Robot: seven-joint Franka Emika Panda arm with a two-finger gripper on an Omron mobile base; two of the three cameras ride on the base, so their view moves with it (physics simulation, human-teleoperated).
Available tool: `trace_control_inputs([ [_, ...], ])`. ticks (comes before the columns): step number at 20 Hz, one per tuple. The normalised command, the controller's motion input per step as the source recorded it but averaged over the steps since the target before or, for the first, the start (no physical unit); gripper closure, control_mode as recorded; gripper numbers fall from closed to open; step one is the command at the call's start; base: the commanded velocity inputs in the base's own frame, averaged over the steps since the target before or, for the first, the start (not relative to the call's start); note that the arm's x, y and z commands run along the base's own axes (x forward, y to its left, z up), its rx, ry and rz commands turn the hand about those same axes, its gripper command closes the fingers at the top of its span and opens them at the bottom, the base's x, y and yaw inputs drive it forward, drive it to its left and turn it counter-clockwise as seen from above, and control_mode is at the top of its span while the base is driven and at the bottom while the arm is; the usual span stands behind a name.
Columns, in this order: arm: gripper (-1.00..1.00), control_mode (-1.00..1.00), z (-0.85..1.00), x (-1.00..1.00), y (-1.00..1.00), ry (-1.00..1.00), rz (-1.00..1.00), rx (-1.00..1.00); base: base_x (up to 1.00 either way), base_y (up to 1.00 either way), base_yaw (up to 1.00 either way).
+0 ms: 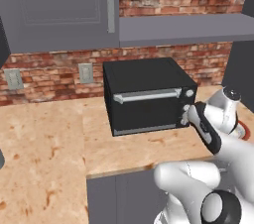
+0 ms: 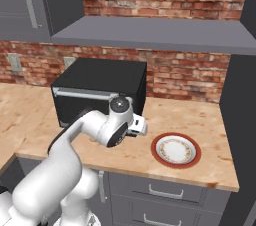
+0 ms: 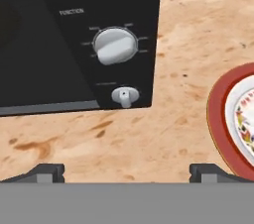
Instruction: Pick up the bagel from the plate, place it on the toaster oven rack, close the door, and set the timer.
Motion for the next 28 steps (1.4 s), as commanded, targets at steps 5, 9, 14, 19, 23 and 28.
trace_control_inputs([
  [5, -1.00, -1.00, -0.33, 0.13, -0.02, 0.00, 0.00, 0.02, 0.00, 0.00, 0.00],
  [9, -1.00, -1.00, -0.29, 0.11, -0.08, -0.02, 0.00, 0.01, 0.00, 0.00, 0.00],
  [14, -1.00, -1.00, -0.17, 0.19, -0.03, -0.03, 0.00, 0.00, 0.00, 0.00, 0.00],
  [19, -1.00, -1.00, -0.05, 0.35, -0.02, 0.00, 0.00, 0.00, 0.00, 0.00, 0.00],
  [23, -1.00, -1.00, -0.07, 0.38, -0.03, 0.00, 0.00, 0.00, 0.00, 0.00, 0.00],
  [28, -1.00, -1.00, -0.15, 0.21, -0.13, 0.00, 0.00, 0.00, 0.00, 0.00, 0.00],
])
